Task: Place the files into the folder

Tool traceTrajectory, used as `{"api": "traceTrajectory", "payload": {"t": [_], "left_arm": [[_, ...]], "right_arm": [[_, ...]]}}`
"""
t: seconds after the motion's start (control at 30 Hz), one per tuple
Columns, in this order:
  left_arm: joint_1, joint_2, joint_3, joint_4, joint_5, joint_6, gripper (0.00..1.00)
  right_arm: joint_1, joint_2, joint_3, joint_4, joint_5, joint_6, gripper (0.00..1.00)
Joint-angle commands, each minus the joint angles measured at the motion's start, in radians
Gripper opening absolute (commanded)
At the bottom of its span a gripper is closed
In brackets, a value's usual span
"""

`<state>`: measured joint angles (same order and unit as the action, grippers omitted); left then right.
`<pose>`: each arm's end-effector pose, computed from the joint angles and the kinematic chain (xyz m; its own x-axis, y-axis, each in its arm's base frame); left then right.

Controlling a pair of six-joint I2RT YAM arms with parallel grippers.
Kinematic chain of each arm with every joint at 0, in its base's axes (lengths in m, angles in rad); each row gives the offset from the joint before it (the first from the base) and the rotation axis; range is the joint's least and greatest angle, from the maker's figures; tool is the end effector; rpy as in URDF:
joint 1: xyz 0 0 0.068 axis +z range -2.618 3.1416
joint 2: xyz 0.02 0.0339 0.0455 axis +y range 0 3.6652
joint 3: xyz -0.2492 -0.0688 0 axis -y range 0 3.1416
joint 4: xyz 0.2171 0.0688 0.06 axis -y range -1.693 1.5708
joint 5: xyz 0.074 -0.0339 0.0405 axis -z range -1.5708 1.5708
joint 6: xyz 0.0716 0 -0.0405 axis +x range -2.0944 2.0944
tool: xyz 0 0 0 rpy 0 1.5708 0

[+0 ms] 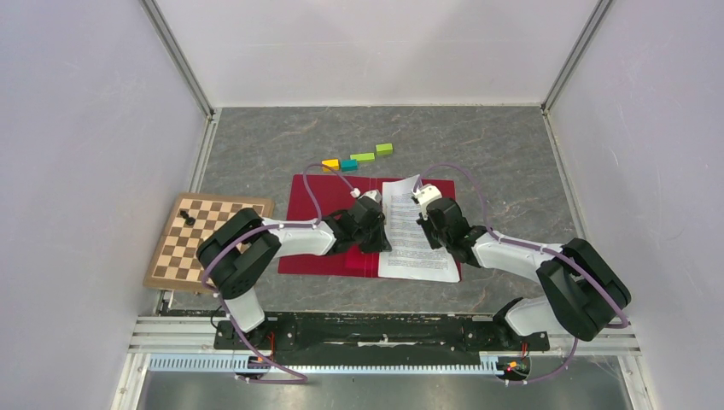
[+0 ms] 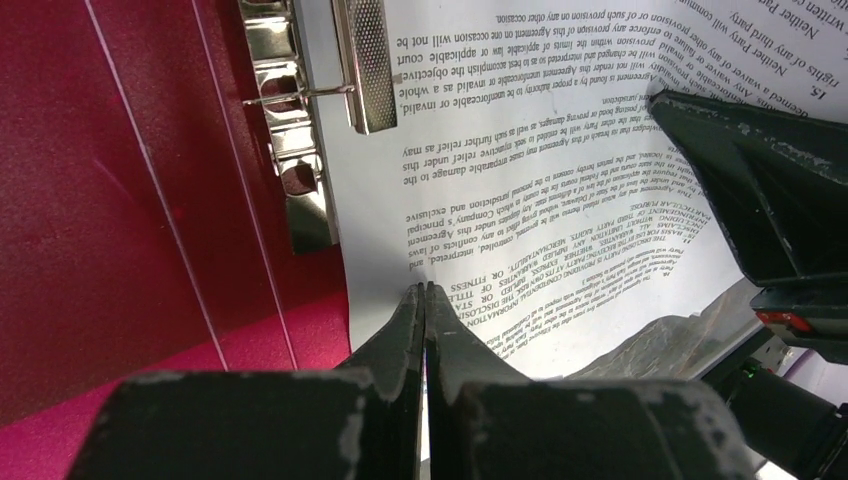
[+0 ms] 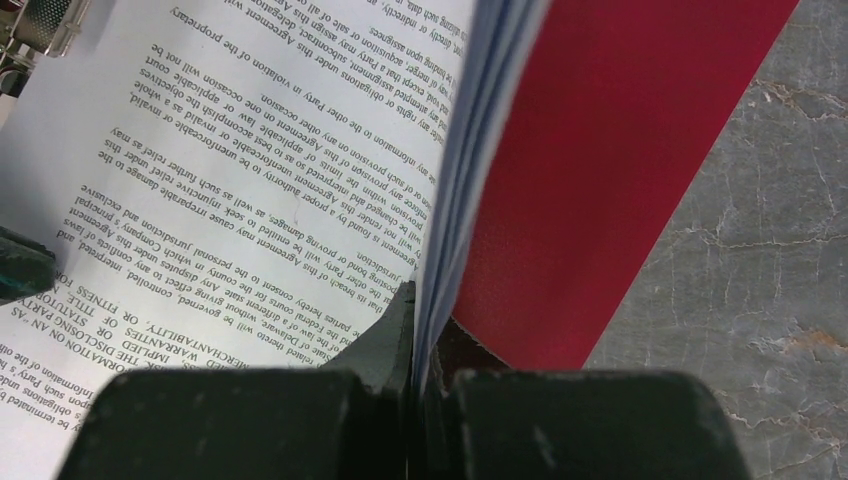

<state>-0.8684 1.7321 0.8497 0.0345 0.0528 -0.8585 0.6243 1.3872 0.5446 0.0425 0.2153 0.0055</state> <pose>0.2171 -0.2624 0.1208 -0.9106 -0.0940 -0.4024 0.1462 0.8375 -0.5266 0.2232 0.1419 0.1331 -0.5846 -0.4145 -0.6975 -0.4471 0.8819 -0.1494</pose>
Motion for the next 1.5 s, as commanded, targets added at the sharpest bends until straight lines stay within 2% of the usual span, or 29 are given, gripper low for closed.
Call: {"api": "traceTrajectory", "payload": {"t": [0.0,0.13,0.33,0.47,0.73,0.97,1.33,1.47], "left_arm": [[-0.011,0.040,0.016,0.008,-0.074,-0.063,0.02],[-0.011,0.048,0.006,-0.003,-0.101,-0.082,0.02],[-0.011,0.045,-0.004,-0.015,-0.126,-0.096,0.02],[-0.011,0.040,-0.008,-0.023,-0.139,-0.102,0.02],[-0.011,0.037,-0.014,-0.022,-0.144,-0.109,0.02],[-0.010,0.039,-0.006,-0.023,-0.148,-0.111,0.02],[-0.010,0.002,0.031,-0.064,-0.131,-0.075,0.03],[-0.011,-0.044,0.088,-0.134,-0.132,-0.038,0.13]], "right_arm": [[0.004,0.003,0.043,0.012,0.017,0.019,0.00],[0.005,0.002,0.053,0.001,0.032,0.023,0.03],[0.005,-0.013,0.080,-0.031,0.069,0.026,0.39],[0.005,-0.026,0.098,-0.041,0.105,0.028,0.55],[-0.004,-0.038,0.152,-0.134,0.227,0.025,0.78],[-0.052,-0.052,0.194,-0.194,0.257,0.037,0.86],[-0.090,-0.101,0.200,-0.216,0.148,0.058,0.87],[-0.090,-0.105,0.217,-0.213,0.076,0.079,0.87]]}}
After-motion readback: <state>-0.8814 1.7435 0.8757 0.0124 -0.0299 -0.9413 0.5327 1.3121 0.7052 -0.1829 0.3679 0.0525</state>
